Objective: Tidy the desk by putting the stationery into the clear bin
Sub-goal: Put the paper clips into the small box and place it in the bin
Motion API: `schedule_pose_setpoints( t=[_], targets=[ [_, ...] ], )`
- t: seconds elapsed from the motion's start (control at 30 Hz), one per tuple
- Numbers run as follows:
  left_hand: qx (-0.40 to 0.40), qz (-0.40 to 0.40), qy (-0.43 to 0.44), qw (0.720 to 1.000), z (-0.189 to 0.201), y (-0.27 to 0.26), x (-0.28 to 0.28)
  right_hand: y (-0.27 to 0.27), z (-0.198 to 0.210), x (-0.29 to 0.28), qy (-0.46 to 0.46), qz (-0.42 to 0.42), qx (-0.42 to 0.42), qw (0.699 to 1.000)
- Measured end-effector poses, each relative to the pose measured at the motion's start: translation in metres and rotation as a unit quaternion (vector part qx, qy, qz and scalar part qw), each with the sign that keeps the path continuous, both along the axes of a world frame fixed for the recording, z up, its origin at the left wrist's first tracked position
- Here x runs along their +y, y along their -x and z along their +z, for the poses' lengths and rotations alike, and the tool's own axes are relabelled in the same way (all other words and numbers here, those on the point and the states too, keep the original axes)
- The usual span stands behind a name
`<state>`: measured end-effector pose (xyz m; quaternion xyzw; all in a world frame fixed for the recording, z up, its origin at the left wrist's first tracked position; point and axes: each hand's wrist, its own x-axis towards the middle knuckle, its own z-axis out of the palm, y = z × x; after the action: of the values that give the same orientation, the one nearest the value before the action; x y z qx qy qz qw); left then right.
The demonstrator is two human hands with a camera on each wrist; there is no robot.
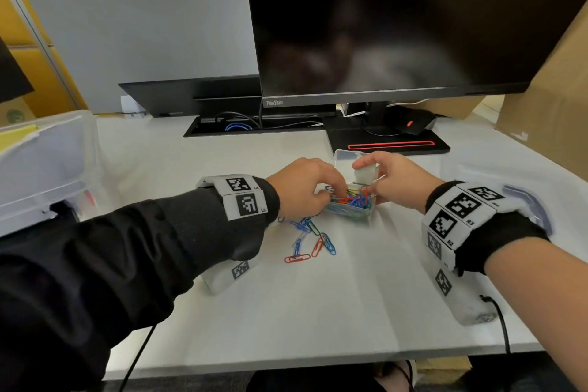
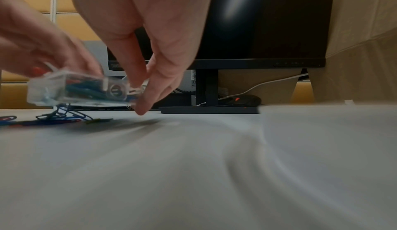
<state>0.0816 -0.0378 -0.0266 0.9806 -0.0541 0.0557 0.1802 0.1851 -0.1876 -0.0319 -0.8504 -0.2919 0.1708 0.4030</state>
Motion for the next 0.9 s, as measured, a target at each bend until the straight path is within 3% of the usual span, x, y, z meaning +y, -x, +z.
schedule_pose_setpoints(
  t=[0.1, 0.3, 0.53, 0.7, 0.83, 0.9],
  targets=[
    [-0.063, 0.002, 0.038, 0.997, 0.003, 0.001, 0.001, 0.002, 0.002, 0.000, -0.004, 0.017, 0.003, 1.000],
    [0.044, -0.019, 0.000, 0.999, 0.005, 0.002, -0.007, 0.009, 0.007, 0.000, -0.018, 0.068, 0.012, 0.997],
    [-0.011, -0.016, 0.034, 0.999, 0.008, 0.006, -0.006, 0.010, 0.007, 0.000, -0.023, 0.044, 0.005, 0.999],
    [0.060, -0.075, -0.023, 0.995, 0.002, 0.009, -0.007, 0.010, 0.006, -0.001, -0.018, 0.047, 0.007, 0.999],
    [-0.039, 0.005, 0.014, 0.999, 0.007, 0.016, 0.002, 0.005, 0.004, 0.001, -0.028, 0.008, -0.020, 0.999],
    [-0.051, 0.059, 0.000, 0.997, 0.007, 0.018, 0.014, 0.001, 0.002, 0.001, -0.017, -0.005, -0.041, 0.999]
  ],
)
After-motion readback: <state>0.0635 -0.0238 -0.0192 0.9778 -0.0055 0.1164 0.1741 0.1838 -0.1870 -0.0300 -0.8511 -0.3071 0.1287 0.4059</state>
